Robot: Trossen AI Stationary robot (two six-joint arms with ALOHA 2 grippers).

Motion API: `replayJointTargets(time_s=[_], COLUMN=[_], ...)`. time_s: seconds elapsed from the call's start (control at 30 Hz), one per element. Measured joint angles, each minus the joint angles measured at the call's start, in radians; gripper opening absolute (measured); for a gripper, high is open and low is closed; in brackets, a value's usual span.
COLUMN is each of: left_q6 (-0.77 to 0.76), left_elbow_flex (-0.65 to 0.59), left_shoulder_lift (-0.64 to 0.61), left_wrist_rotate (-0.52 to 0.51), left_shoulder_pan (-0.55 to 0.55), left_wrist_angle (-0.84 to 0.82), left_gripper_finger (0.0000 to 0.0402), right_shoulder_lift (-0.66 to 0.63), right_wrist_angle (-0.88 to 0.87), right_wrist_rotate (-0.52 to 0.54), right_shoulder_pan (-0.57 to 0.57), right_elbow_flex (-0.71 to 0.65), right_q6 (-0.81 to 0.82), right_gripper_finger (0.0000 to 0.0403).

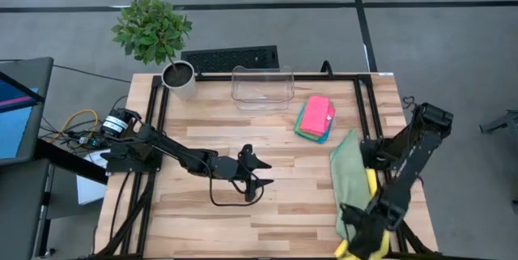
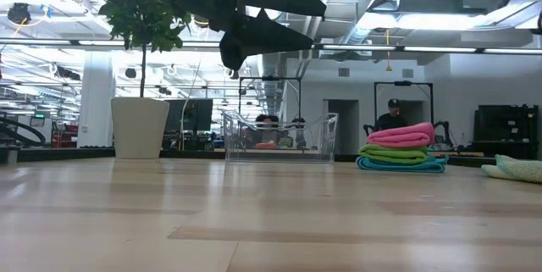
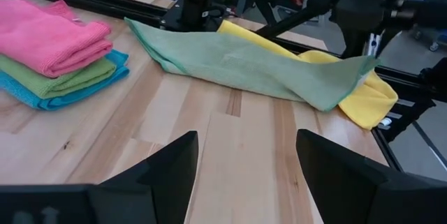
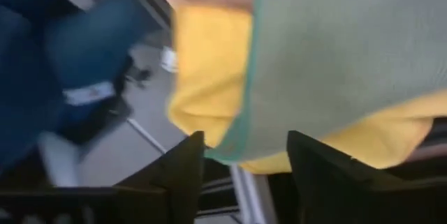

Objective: Fold microfiber towels
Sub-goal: Fold the light green microfiber towel

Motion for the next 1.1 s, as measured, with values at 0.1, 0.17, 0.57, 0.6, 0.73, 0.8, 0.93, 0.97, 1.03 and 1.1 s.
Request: replayJointTargets(time_s=[0.1, 0.17, 0.57, 0.6, 0.73, 0.8, 0.93, 0.97, 1.03, 1.1], left_q6=[0.000, 0.001, 0.030, 0.032, 0.026, 0.024, 0.017, 0.017, 0.017, 0.017], left_elbow_flex=[0.000, 0.000, 0.000, 0.000, 0.000, 0.000, 0.000, 0.000, 0.000, 0.000], left_shoulder_lift=[0.000, 0.000, 0.000, 0.000, 0.000, 0.000, 0.000, 0.000, 0.000, 0.000], left_wrist_rotate=[0.000, -0.001, 0.000, 0.000, 0.000, 0.000, 0.000, 0.000, 0.000, 0.000], left_shoulder_pan=[0.000, -0.002, -0.006, -0.006, -0.006, -0.006, -0.006, -0.006, -0.006, -0.006], left_wrist_angle=[-0.006, -0.006, -0.008, -0.007, -0.007, -0.007, -0.007, -0.007, -0.007, -0.007], left_gripper_finger=[0.0235, 0.0235, 0.0235, 0.0235, 0.0235, 0.0235, 0.0235, 0.0235, 0.0235, 0.0235], right_shoulder_lift=[-0.029, -0.020, 0.175, 0.187, 0.228, 0.246, 0.276, 0.277, 0.277, 0.276], right_wrist_angle=[0.005, 0.007, 0.008, 0.007, -0.023, -0.082, -0.223, -0.235, -0.240, -0.240], right_wrist_rotate=[-0.026, -0.067, -0.240, -0.240, -0.239, -0.236, -0.238, -0.233, -0.207, -0.188], right_shoulder_pan=[-0.051, -0.060, -0.068, -0.066, -0.049, -0.034, -0.005, 0.000, 0.006, 0.004], right_elbow_flex=[0.000, 0.000, 0.031, 0.039, 0.066, 0.074, 0.080, 0.080, 0.080, 0.080], right_q6=[-0.005, -0.006, -0.117, -0.119, -0.118, -0.118, -0.121, -0.126, -0.134, -0.140], right_gripper_finger=[0.0258, 0.0264, 0.0265, 0.0265, 0.0265, 0.0261, 0.0220, 0.0202, 0.0156, 0.0098])
